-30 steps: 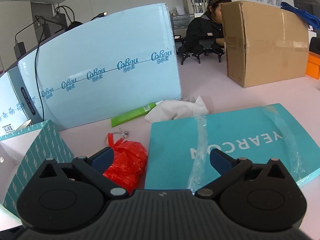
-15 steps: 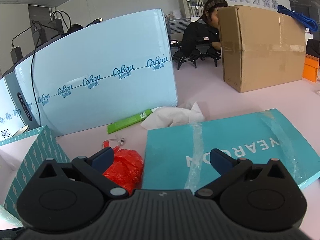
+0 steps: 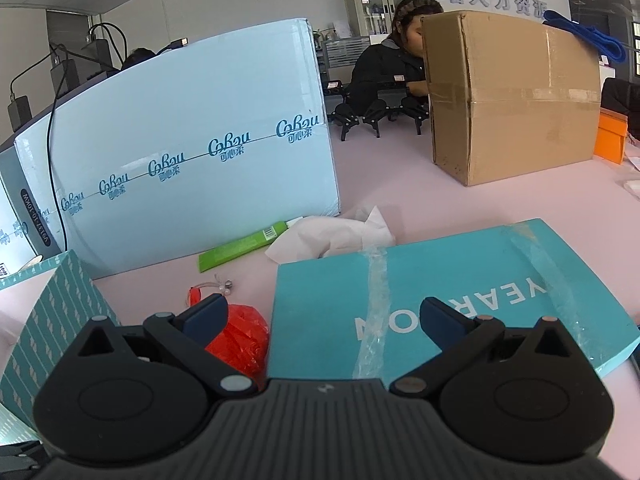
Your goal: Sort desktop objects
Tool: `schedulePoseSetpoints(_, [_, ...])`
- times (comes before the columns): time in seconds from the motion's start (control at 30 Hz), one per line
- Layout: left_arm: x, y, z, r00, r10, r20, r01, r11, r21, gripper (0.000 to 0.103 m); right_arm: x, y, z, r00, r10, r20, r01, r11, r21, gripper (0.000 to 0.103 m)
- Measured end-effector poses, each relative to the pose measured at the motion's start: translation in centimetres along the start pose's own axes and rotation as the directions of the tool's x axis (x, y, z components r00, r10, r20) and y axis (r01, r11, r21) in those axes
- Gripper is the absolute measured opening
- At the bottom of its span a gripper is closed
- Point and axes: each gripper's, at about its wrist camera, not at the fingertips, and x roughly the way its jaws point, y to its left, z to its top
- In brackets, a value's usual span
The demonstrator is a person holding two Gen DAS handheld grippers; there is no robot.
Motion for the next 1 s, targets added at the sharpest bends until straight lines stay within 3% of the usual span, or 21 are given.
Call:
schedulePoseSetpoints(0.53, [0.9,2.4,1.6,0.997,0.079,-0.006,-0.079,0.992,-0.103,0.097,0.4,-0.1,-0.1,1.0,-0.012,-0.018,0.012,1.0,-0.002,0.103])
schedulePoseSetpoints(1.0, [0.4,-0.6,1.7,0.997,-0.06,0.055,0.062,0.997,-0.04,0.097,0.4,-2.1,0.1,0.999,-0.045,-0.025,0.045,0.999,0.009,0.103])
